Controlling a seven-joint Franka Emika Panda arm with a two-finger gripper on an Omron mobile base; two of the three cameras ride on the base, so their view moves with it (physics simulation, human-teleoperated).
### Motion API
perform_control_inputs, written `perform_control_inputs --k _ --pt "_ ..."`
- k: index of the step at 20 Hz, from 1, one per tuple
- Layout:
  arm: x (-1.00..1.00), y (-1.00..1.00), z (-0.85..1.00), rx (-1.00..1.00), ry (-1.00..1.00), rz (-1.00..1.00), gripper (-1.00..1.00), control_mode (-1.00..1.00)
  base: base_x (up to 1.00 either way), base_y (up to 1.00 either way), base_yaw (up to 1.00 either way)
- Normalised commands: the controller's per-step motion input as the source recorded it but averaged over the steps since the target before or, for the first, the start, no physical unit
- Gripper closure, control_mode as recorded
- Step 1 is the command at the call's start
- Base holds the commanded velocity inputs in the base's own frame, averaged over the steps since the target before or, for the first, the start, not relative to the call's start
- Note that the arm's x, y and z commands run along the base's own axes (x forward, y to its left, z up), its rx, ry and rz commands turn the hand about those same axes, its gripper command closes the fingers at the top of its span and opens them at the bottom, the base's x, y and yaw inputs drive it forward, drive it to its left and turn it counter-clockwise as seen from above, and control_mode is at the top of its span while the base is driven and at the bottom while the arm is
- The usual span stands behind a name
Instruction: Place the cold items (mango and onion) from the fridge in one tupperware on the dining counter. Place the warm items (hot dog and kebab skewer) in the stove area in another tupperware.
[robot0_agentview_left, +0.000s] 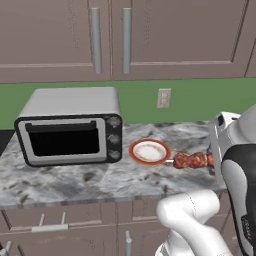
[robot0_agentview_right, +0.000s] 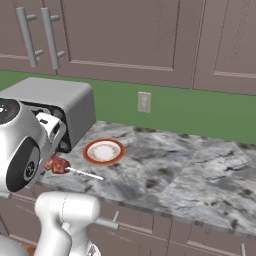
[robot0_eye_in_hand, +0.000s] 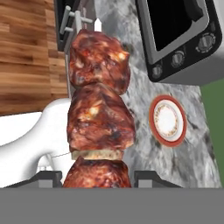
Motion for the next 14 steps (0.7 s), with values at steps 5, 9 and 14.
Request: perform_control_inputs --k 5,9,14 --pt "0.00 0.00 0.00 0.00 0.00 0.00 1.00 1.00 0.00 -0.19 0.28" --pt "0.00 0.00 0.00 0.00 0.00 0.00 1.00 1.00 -0.05 -0.19 0.41" --pt "0.00 0.00 0.00 0.00 0.00 0.00 1.00 1.00 -0.42 -0.20 0.49"
